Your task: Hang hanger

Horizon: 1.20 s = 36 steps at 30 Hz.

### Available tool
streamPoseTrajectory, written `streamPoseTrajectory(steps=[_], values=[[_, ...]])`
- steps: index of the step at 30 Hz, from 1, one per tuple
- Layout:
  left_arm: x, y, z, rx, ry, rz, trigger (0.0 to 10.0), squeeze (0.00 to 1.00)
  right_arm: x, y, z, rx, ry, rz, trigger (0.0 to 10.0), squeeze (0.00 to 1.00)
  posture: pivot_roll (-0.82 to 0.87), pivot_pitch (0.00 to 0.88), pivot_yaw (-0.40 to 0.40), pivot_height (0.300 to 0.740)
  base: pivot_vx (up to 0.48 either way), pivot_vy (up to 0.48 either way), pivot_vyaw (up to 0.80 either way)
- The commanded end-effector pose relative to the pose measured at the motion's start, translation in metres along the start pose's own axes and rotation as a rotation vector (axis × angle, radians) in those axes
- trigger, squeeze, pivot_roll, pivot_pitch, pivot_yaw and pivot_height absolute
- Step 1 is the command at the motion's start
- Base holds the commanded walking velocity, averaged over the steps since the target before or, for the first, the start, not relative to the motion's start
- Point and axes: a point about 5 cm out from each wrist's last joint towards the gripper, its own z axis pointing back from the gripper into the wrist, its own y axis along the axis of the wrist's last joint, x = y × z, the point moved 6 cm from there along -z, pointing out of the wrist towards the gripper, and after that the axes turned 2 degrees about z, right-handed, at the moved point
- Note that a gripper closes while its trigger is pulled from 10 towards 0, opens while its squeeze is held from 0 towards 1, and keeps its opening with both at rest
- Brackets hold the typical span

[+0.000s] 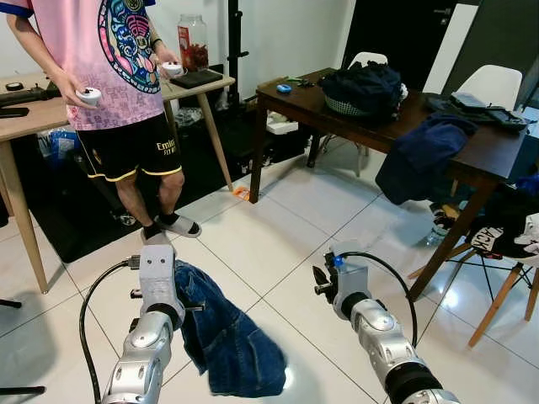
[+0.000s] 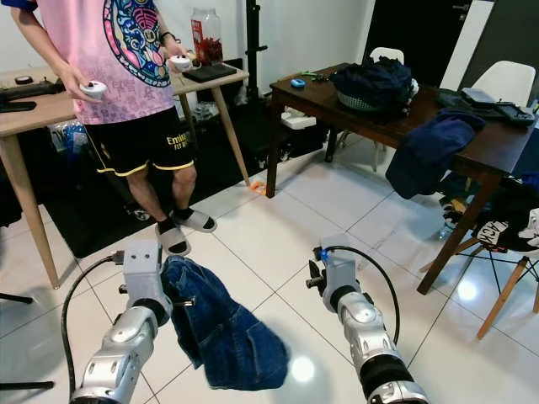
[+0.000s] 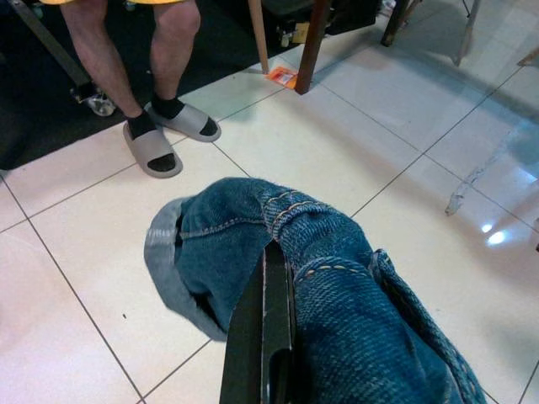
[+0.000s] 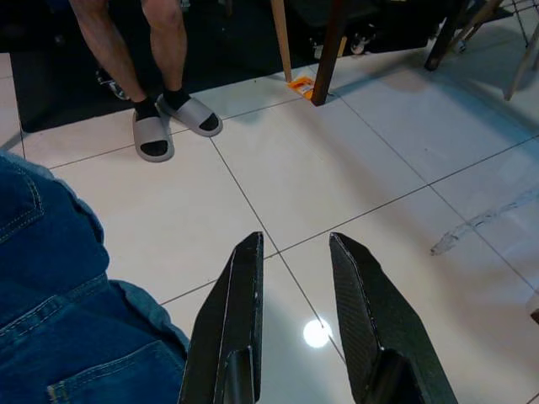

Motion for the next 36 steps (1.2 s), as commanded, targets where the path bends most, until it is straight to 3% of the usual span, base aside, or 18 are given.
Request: streamPoseTrajectory(steps=[1, 36], values=[[0.004, 0.0101, -0.002, 0.039, -0.008, -0.011, 10.0, 0.0, 0.0027, -0.0021, 0.0019, -0.005, -0.008, -0.02, 10.0, 0.0, 0.01, 0.0, -0.074, 0.74, 0.0, 0.0, 0.0], [0.0045, 0.0114, -0.0035, 0.04, -0.019, 0.012, 10.0, 0.0, 0.0006, 0.0008, -0.0005, -0.005, -0.002, -0.017, 10.0, 0.0, 0.01, 0.0, -0.071, 0.74, 0.0, 0.055, 0.0]])
